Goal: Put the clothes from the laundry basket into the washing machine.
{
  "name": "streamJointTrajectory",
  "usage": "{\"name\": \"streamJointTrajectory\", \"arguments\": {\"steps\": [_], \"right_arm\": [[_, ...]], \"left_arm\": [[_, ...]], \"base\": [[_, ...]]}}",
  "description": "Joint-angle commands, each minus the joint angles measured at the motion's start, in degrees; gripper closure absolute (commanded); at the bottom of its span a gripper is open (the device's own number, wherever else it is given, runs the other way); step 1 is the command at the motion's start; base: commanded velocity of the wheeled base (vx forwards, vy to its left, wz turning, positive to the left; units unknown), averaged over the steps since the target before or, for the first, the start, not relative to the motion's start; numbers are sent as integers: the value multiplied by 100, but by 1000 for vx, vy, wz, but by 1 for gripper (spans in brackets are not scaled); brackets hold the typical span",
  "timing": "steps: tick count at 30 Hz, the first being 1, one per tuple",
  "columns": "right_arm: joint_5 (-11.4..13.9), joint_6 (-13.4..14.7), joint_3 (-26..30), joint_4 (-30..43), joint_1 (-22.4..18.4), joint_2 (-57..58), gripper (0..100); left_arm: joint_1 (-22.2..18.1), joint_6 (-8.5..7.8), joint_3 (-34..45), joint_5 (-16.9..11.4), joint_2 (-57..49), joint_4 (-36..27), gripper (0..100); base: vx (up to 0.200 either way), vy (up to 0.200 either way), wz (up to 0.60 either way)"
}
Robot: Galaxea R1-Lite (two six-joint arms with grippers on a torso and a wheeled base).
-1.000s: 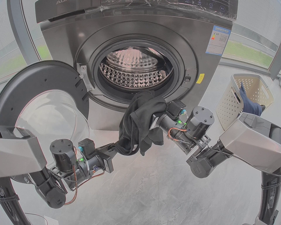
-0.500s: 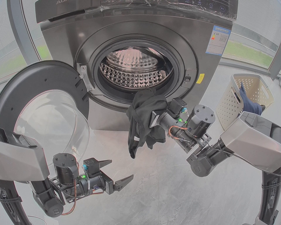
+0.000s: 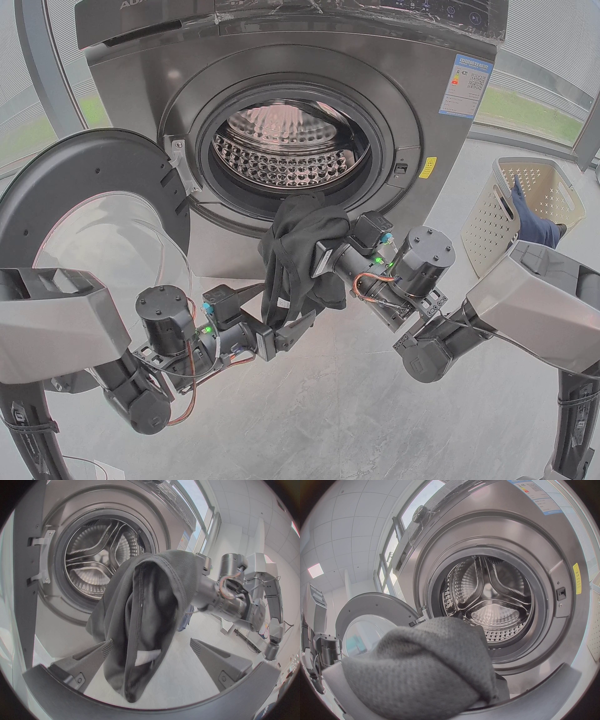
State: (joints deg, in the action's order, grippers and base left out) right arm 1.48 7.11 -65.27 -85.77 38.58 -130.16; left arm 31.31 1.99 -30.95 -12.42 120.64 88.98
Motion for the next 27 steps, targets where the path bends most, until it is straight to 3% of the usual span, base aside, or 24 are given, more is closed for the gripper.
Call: {"name": "streamJointTrajectory", "arguments": {"steps": [1, 14, 20, 21, 27], "right_arm": [[-7, 1, 14, 8, 123, 8, 100], [-95, 36, 49, 17, 343, 17, 100], [-130, 54, 181, 8, 396, 87, 100], [-139, 54, 181, 8, 396, 96, 100], [-209, 107, 392, -10, 422, 219, 100]], "left_arm": [[51, 3, -605, 21, 443, 5, 0], [139, 83, -1493, 56, 962, -3, 0], [69, 188, -1994, 478, 1225, 5, 0], [69, 197, -2002, 486, 1225, 5, 100], [-2, 285, -2389, 952, 1304, 5, 100]], "base": [[0, 0, 0], [0, 0, 0], [0, 0, 0], [0, 0, 0], [0, 0, 0]]}}
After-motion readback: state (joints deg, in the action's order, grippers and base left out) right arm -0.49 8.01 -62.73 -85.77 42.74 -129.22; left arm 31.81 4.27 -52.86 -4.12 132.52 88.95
